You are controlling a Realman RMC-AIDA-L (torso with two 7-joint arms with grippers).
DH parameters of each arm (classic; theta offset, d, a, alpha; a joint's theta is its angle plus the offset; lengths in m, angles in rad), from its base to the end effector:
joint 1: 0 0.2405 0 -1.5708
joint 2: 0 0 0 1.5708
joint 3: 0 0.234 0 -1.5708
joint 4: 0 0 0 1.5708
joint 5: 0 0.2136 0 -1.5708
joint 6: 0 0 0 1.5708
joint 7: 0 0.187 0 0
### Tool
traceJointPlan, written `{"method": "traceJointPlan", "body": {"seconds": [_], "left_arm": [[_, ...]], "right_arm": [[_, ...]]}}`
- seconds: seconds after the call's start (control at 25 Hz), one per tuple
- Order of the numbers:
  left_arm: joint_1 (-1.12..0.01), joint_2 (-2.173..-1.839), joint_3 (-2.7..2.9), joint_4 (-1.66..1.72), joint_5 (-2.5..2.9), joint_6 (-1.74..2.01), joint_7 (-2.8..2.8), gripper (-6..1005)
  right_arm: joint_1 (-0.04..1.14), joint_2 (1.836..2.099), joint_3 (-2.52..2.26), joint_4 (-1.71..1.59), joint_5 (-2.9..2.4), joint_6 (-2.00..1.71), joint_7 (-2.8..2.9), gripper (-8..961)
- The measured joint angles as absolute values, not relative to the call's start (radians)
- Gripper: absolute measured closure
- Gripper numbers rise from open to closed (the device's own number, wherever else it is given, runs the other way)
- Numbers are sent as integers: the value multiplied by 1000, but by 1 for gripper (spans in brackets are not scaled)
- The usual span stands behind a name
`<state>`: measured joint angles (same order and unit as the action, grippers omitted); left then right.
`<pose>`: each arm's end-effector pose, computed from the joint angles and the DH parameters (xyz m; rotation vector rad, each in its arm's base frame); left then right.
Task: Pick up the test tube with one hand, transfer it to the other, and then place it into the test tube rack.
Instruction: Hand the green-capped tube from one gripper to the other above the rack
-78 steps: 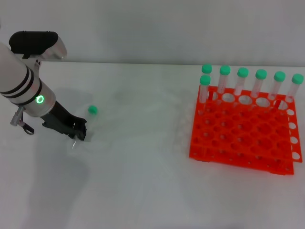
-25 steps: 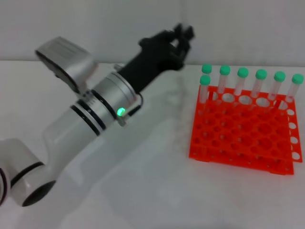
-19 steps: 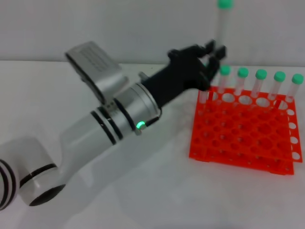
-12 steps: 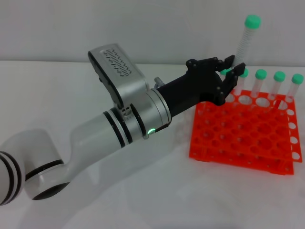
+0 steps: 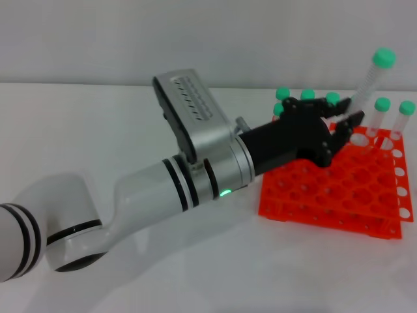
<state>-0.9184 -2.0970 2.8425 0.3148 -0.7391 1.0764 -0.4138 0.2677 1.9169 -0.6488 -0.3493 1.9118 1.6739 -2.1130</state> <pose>-0.0698 0.3674 -0.1472 -2.4756 -0.1306 -1.0643 0.2996 0.3053 0.1004 -1.9365 0.5160 1.1721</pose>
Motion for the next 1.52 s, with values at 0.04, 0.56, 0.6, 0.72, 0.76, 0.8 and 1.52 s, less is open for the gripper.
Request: {"method": "traceJointPlan", "body": {"seconds": [0.04,0.56,0.6,0.72,0.76,0.8,1.52], "left_arm": [[-921,-2097,2843,316,-722,1071,-414,808],[-946,-2099,2842,329,-670,1058,-410,808],[-946,-2099,2842,333,-669,1058,-406,808],[-943,-2098,2842,343,-664,1057,-390,808],[-942,-2099,2842,343,-663,1057,-388,808],[-941,-2099,2842,344,-660,1057,-386,808],[-932,-2100,2834,345,-663,1057,-373,807]], "right_arm": [[271,1919,-651,-358,1911,1674,-2113,151],[357,1939,-730,-389,1886,1671,-2103,174],[362,1941,-737,-390,1884,1671,-2103,175],[381,1953,-758,-393,1879,1672,-2103,181],[385,1958,-761,-394,1876,1673,-2103,183],[390,1963,-763,-396,1874,1673,-2103,184],[402,1968,-803,-472,1870,1732,-2014,216]]}}
